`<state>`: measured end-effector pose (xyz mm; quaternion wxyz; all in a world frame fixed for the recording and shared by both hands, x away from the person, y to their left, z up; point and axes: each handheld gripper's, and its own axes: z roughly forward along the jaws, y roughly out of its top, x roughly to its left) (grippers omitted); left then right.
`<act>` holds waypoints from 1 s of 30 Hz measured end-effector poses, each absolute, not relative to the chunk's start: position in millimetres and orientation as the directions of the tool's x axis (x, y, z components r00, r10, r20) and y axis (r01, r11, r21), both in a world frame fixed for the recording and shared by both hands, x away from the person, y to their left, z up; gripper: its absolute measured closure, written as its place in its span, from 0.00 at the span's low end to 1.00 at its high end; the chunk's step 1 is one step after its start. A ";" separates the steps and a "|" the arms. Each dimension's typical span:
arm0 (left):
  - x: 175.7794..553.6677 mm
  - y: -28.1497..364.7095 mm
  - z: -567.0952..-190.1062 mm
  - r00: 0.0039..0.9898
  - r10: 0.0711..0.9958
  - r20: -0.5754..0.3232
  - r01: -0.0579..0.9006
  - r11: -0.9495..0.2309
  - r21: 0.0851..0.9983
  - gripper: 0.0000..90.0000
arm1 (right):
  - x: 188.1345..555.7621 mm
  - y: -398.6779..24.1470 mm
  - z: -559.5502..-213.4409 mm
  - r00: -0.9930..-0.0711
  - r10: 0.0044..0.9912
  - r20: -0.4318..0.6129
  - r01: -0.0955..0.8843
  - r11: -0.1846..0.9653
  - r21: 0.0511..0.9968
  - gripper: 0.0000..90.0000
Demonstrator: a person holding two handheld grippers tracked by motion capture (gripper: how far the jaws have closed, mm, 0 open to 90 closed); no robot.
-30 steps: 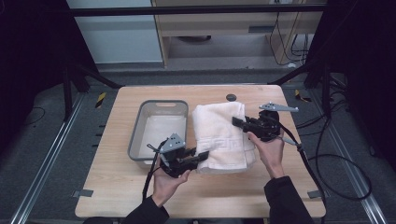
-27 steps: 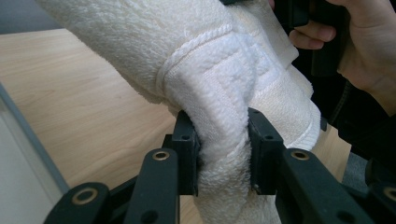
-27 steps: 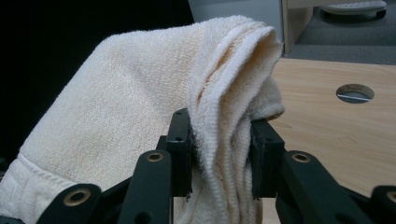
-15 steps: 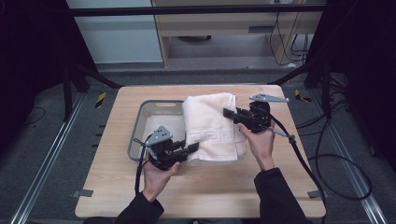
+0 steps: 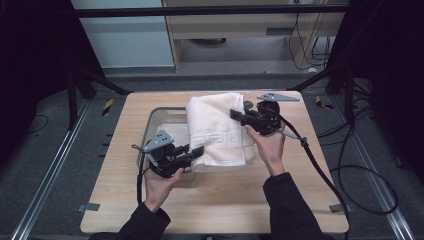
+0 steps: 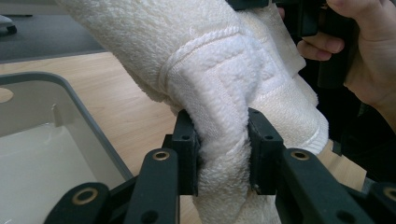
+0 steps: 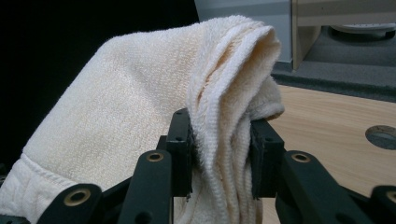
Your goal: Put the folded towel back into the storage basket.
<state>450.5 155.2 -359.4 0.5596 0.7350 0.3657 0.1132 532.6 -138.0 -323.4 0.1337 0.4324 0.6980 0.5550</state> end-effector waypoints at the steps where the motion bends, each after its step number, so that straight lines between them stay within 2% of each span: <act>1: 450.8 156.9 -358.6 0.705 0.666 -0.243 0.410 -0.102 0.907 0.76 | 534.1 -134.5 -321.6 -0.593 0.751 0.290 0.451 0.012 0.892 0.74; 30: 456.4 208.1 -344.2 0.643 0.724 -0.250 0.422 -0.062 0.904 0.76 | 552.2 -76.4 -305.1 -0.624 0.739 0.254 0.421 0.044 0.906 0.74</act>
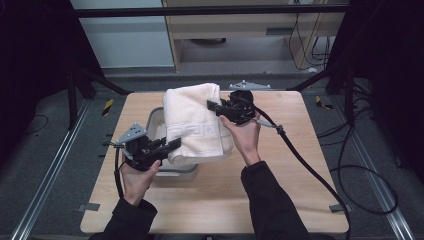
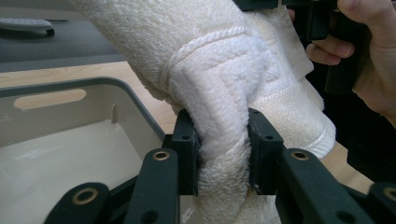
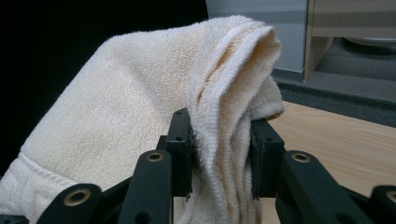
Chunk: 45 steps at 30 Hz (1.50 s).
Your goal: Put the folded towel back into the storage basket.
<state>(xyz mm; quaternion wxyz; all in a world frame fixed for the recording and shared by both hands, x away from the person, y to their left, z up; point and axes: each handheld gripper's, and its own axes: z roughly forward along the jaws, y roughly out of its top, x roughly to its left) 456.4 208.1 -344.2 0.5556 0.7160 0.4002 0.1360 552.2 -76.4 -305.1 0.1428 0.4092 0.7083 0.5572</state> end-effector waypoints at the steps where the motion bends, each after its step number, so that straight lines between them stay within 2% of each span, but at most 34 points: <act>1: 456.4 208.1 -344.2 0.643 0.724 -0.250 0.422 -0.062 0.904 0.76 | 552.9 -74.6 -305.1 -0.626 0.737 0.256 0.422 0.044 0.905 0.74; 23: 459.8 242.8 -351.4 0.584 0.775 -0.240 0.448 -0.061 0.892 0.76 | 566.1 -32.3 -318.4 -0.636 0.728 0.255 0.432 0.062 0.900 0.74; 45: 470.6 272.6 -365.0 0.522 0.807 -0.275 0.501 -0.029 0.865 0.76 | 579.0 4.1 -336.1 -0.629 0.733 0.259 0.454 0.076 0.888 0.74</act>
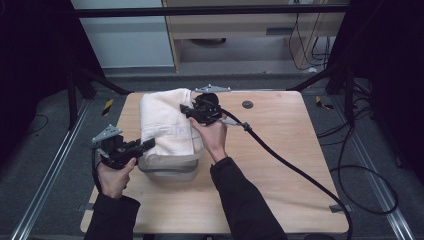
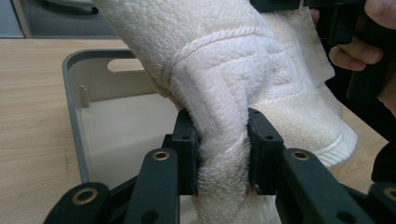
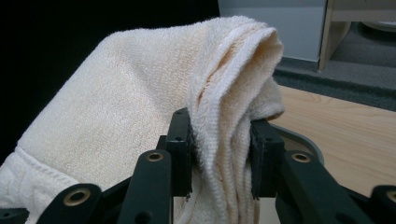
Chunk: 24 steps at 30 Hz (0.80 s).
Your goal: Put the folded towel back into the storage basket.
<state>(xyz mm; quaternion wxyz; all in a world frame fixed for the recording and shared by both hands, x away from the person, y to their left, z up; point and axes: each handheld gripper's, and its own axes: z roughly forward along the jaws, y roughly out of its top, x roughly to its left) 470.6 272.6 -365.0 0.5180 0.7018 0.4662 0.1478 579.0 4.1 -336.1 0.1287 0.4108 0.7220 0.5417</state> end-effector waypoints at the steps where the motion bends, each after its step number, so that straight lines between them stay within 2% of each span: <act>1: 470.6 273.0 -365.3 0.520 0.810 -0.271 0.500 -0.031 0.866 0.76 | 579.0 4.1 -336.1 -0.629 0.733 0.259 0.454 0.076 0.888 0.74; 24: 486.6 282.6 -391.8 0.474 0.841 -0.259 0.567 -0.067 0.821 0.76 | 589.6 21.7 -371.6 -0.604 0.756 0.252 0.487 0.100 0.868 0.74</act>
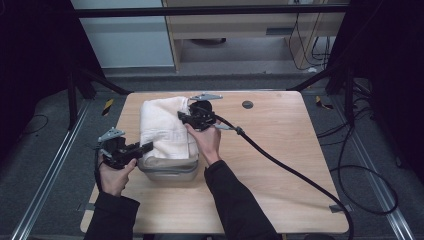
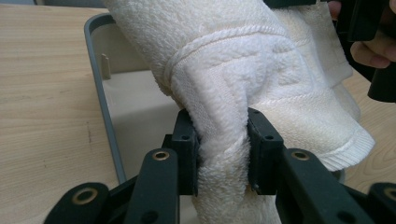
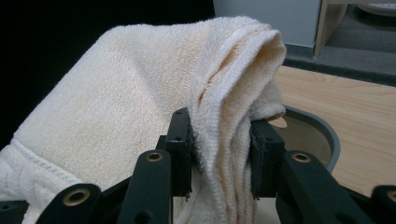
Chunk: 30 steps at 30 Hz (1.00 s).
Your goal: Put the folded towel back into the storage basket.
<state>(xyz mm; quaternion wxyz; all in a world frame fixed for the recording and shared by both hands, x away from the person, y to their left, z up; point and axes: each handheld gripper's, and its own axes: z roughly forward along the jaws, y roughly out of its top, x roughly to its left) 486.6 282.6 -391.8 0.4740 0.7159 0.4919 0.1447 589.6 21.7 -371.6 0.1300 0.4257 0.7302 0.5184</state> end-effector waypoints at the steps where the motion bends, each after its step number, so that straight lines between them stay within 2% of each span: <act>1: 487.5 283.1 -393.6 0.471 0.844 -0.256 0.573 -0.072 0.817 0.76 | 590.0 22.6 -374.5 -0.602 0.758 0.252 0.491 0.102 0.865 0.74; 30: 499.0 275.2 -419.0 0.446 0.871 -0.205 0.628 -0.141 0.765 0.75 | 590.4 21.9 -410.9 -0.582 0.782 0.224 0.527 0.153 0.836 0.73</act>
